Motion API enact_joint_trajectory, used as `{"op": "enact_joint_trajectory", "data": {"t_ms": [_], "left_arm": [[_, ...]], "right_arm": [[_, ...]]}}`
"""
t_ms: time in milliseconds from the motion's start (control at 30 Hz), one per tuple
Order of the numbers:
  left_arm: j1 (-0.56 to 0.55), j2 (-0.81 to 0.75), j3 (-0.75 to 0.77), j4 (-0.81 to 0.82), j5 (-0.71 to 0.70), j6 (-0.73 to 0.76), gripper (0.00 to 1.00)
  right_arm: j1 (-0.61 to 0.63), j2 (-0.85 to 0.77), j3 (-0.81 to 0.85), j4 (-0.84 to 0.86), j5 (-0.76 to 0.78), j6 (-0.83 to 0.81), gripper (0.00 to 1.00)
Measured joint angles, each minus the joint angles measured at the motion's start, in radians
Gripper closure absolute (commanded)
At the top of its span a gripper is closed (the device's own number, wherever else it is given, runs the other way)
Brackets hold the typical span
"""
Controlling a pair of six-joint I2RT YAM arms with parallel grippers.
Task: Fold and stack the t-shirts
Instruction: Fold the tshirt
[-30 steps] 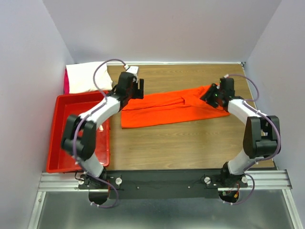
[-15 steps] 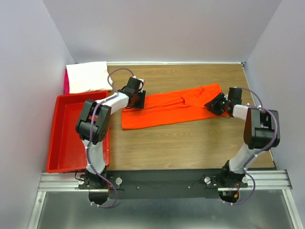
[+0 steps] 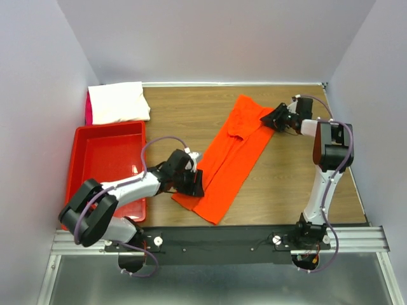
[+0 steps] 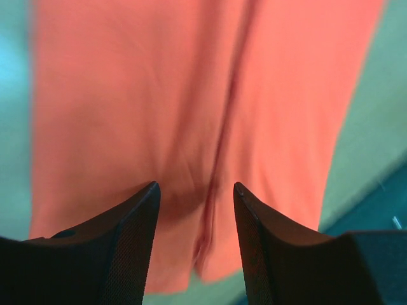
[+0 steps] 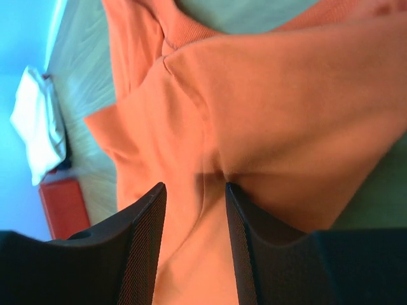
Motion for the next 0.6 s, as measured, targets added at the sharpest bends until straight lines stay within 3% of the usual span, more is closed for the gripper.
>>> {"op": "enact_joint_trajectory", "data": {"t_ms": [167, 333, 433, 600], "left_arm": [[-0.147, -0.085, -0.089, 0.009, 0.088, -0.095, 0.41], [-0.168, -0.184, -0.103, -0.048, 0.101, -0.161, 0.35], [-0.167, -0.250, -0.054, -0.068, 0.075, -0.201, 0.33], [-0.151, -0.275, 0.061, -0.057, 0.014, -0.217, 0.37]], "right_arm": [[0.055, 0.093, 0.128, -0.006, -0.062, -0.007, 0.49], [0.089, 0.094, 0.157, -0.038, -0.069, -0.024, 0.48], [0.090, 0.056, 0.142, -0.059, -0.069, -0.031, 0.48], [0.100, -0.150, 0.021, -0.074, -0.069, -0.034, 0.48]]}}
